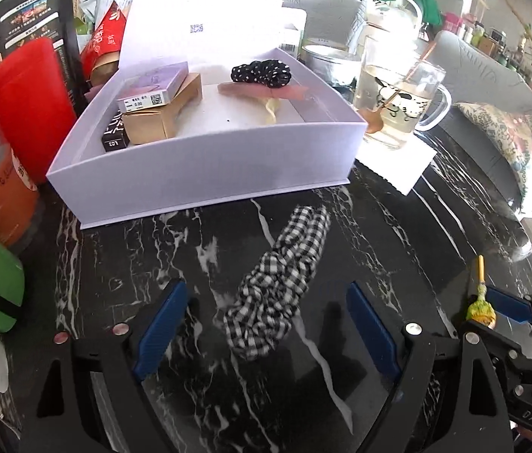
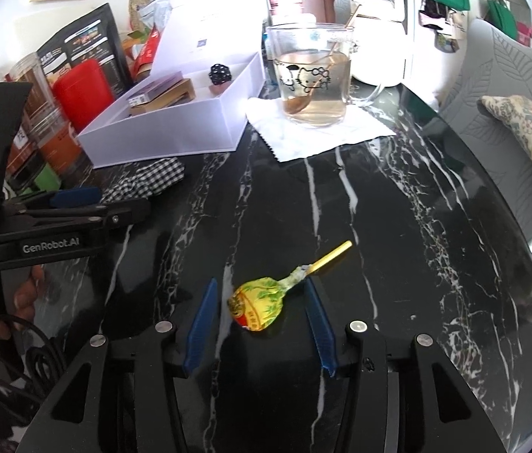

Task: Organize rigid objects
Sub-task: 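Grasp the gingham scrunchie with the left tool while the right tool grasps the lollipop, then lift the gingham scrunchie with the left tool while the right tool lifts the lollipop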

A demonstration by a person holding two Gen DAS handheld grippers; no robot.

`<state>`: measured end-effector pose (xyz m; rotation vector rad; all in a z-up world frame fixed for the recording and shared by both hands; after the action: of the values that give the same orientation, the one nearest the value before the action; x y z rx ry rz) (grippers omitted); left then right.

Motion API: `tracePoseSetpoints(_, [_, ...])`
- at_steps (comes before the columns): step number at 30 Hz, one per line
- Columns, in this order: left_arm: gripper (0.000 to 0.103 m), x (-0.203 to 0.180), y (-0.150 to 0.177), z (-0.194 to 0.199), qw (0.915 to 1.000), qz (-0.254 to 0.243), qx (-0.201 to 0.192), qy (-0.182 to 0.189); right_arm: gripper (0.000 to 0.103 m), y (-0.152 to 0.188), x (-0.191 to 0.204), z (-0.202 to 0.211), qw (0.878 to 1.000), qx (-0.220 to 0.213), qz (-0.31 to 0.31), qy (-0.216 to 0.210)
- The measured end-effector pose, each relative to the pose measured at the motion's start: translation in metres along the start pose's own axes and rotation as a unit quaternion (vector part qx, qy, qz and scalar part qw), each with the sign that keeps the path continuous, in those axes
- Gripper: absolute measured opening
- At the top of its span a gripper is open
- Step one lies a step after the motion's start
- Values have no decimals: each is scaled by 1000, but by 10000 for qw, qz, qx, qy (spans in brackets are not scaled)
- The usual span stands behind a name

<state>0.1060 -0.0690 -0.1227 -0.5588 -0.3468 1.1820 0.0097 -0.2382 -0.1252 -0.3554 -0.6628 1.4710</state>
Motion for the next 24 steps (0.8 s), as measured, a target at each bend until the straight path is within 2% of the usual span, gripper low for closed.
tracePoseSetpoints(1, [82, 0, 0, -1, 10000, 23, 18, -19, 48, -1, -1, 0, 10000, -10, -10, 30])
tracePoseSetpoints(6, [47, -1, -1, -4, 9997, -115, -20, -191, 41, 0, -4, 0, 9999, -52, 6, 147])
tracePoseSetpoints(7, [40, -2, -1, -4, 9998, -134, -41, -162, 35, 0, -3, 0, 9998, -62, 23, 165])
tracePoseSetpoints(8, [28, -3, -2, -3, 9998, -139, -52, -142, 26, 0, -3, 0, 9998, -61, 46, 181])
tracePoseSetpoints(11, [24, -3, -2, -1, 9998, -124, -34, -116, 26, 1, -2, 0, 9999, -78, 87, 124])
tracePoseSetpoints(24, [24, -2, 11, 27, 9999, 28, -142, -16, 26, 3, 1, 7, 9999, -148, 86, 10])
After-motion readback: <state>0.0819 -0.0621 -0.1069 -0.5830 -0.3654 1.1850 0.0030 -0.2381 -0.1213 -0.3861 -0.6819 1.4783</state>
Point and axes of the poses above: each gripper's, at about its wrist camera, not at the fingertips, and z roughly against the way its jaws point, x to its left, y to its underside, the point moved 3 cm from there along -z, roughly the way its jaws point, and after that the axes turned 4 degrees about -z, right-handed, at the moved point
